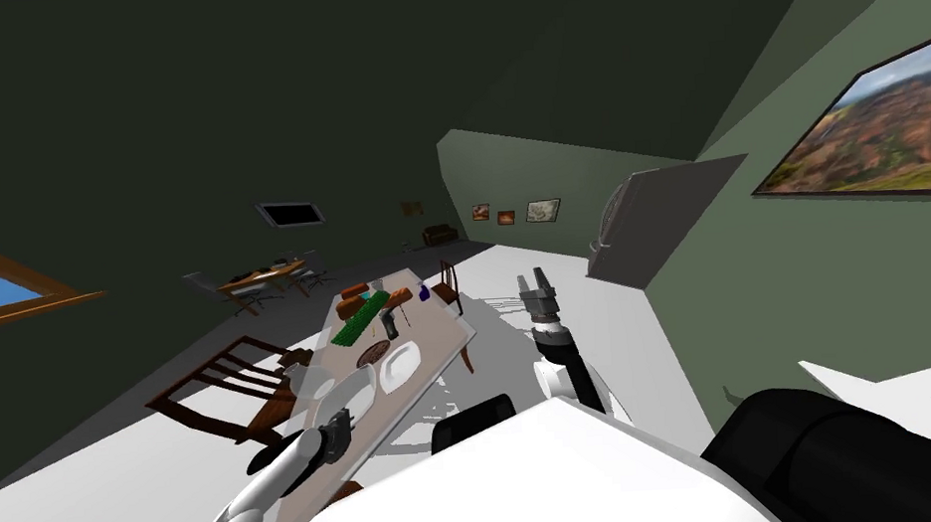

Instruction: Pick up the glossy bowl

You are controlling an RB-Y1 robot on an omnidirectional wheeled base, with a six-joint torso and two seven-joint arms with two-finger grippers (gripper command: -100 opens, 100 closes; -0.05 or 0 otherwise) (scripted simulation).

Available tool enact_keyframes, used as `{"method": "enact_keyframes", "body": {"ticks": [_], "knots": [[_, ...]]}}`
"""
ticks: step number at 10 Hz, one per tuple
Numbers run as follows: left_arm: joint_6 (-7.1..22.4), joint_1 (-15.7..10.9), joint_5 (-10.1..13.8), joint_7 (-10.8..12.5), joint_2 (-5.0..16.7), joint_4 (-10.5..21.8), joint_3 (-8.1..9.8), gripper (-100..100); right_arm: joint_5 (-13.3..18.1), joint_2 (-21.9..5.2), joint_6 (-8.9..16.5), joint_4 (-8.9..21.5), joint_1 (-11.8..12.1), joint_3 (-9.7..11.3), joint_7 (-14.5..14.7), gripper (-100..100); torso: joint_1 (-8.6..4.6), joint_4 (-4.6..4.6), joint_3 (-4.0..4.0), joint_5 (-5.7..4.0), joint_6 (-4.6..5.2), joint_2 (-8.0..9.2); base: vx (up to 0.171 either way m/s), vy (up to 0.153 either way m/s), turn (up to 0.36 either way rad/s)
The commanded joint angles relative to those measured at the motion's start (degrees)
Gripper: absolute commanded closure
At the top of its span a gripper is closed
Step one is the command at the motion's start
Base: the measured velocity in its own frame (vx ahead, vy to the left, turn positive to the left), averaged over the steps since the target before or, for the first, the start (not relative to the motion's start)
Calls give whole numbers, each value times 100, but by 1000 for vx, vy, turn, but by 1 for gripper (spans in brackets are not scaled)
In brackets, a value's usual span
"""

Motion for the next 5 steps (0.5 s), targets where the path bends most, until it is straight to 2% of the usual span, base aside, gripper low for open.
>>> {"method": "enact_keyframes", "body": {"ticks": [1,3,4,5], "knots": [[144,-79,-286,147,-184,-132,75,100,0,0,0,0,0,0,0,0,0,0,0,0,0,0,-15,51,183],[144,-79,-638,147,-184,-132,75,100,0,0,0,0,-2,1,0,0,-3,2,1,-1,8,1,-3,15,-22],[144,-79,-701,147,-184,-132,75,100,0,1,0,0,-2,1,0,0,-4,-3,-3,0,7,-4,0,0,0],[408,-286,-932,371,-471,-381,250,100,0,0,0,0,-1,1,0,0,-4,-6,-6,0,5,-7,-8,44,315]]}}
